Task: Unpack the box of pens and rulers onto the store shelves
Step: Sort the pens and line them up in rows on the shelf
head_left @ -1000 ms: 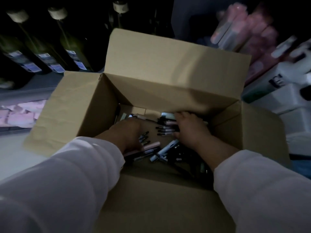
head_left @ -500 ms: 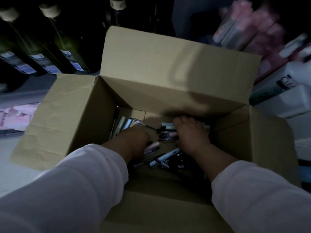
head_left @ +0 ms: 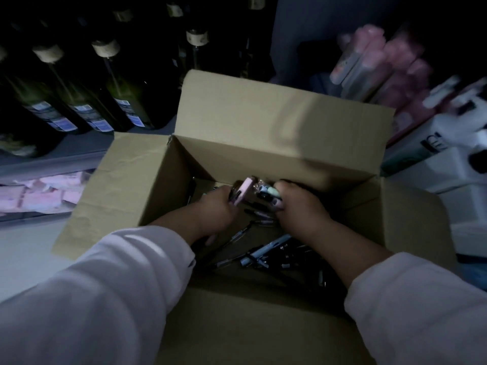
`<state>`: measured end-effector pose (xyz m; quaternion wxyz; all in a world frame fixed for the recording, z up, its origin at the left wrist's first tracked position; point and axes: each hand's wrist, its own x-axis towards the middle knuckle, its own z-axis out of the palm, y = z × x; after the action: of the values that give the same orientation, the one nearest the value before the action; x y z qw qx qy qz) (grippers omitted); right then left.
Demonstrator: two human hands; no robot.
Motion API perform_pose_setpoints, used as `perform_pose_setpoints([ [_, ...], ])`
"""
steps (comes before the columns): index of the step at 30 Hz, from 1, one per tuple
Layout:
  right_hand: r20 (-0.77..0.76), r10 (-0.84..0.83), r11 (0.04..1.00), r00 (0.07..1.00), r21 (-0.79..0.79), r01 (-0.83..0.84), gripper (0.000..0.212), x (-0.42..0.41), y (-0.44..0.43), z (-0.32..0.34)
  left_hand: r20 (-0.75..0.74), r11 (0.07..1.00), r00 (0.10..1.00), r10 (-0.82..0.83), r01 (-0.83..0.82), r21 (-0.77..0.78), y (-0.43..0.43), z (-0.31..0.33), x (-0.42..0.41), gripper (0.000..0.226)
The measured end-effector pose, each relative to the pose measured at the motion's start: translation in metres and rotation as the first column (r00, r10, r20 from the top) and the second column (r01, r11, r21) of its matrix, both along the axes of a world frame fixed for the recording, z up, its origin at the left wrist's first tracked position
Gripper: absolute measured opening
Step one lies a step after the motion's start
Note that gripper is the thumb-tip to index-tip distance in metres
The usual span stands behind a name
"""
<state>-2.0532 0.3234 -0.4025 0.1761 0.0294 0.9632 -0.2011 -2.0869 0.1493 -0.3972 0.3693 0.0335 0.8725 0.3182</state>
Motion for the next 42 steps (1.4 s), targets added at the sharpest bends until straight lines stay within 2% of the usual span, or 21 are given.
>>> perform_pose_setpoints([
  [3, 0.097, -0.199, 0.938, 0.975, -0.268, 0.218, 0.013, 0.002, -0.005, 0.026, 0.149, 0.950, 0.972, 0.183, -0.214, 0.226, 0.000, 0.034, 0.005, 0.010],
  [6, 0.228, -0.320, 0.750, 0.920, -0.531, 0.393, 0.016, 0.004, -0.007, 0.071, 0.356, 0.829, 0.885, 0.299, -0.426, 0.362, 0.001, 0.075, 0.011, 0.008],
  [10, 0.378, -0.358, 0.511, 0.854, -0.686, 0.518, 0.016, 0.009, -0.009, 0.140, 0.497, 0.685, 0.802, 0.332, -0.567, 0.458, 0.002, 0.136, 0.015, 0.013],
  [13, 0.433, -0.372, 0.366, 0.821, -0.744, 0.558, 0.013, 0.019, -0.006, 0.203, 0.477, 0.670, 0.830, 0.290, -0.532, 0.518, 0.009, 0.190, 0.021, 0.025],
  [14, 0.428, -0.366, 0.348, 0.827, -0.761, 0.548, 0.012, 0.022, -0.003, 0.222, 0.459, 0.674, 0.842, 0.284, -0.516, 0.529, 0.013, 0.208, 0.024, 0.025],
  [18, 0.385, -0.353, 0.340, 0.853, -0.797, 0.500, 0.010, 0.037, 0.008, 0.291, 0.401, 0.676, 0.878, 0.262, -0.464, 0.573, 0.030, 0.279, 0.036, 0.015],
  [23, 0.375, -0.452, 0.300, 0.809, -0.790, 0.534, 0.021, 0.064, 0.025, 0.357, 0.352, 0.669, 0.907, 0.231, -0.410, 0.620, 0.051, 0.356, 0.057, 0.012],
  [28, 0.347, -0.559, 0.222, 0.753, -0.813, 0.539, 0.021, 0.113, 0.035, 0.408, 0.295, 0.684, 0.950, 0.097, -0.279, 0.673, 0.066, 0.414, 0.086, 0.012],
  [33, 0.261, -0.648, 0.133, 0.716, -0.886, 0.444, 0.013, 0.178, 0.035, 0.456, 0.260, 0.659, 0.963, -0.068, -0.153, 0.736, 0.077, 0.458, 0.133, 0.017],
  [36, 0.231, -0.738, 0.099, 0.634, -0.893, 0.440, 0.012, 0.225, 0.034, 0.480, 0.303, 0.628, 0.940, -0.158, -0.141, 0.765, 0.087, 0.478, 0.167, 0.020],
  [42, 0.217, -0.878, -0.008, 0.426, -0.897, 0.441, 0.018, 0.328, 0.032, 0.513, 0.229, 0.678, 0.920, -0.319, 0.053, 0.733, 0.114, 0.498, 0.246, 0.015],
])
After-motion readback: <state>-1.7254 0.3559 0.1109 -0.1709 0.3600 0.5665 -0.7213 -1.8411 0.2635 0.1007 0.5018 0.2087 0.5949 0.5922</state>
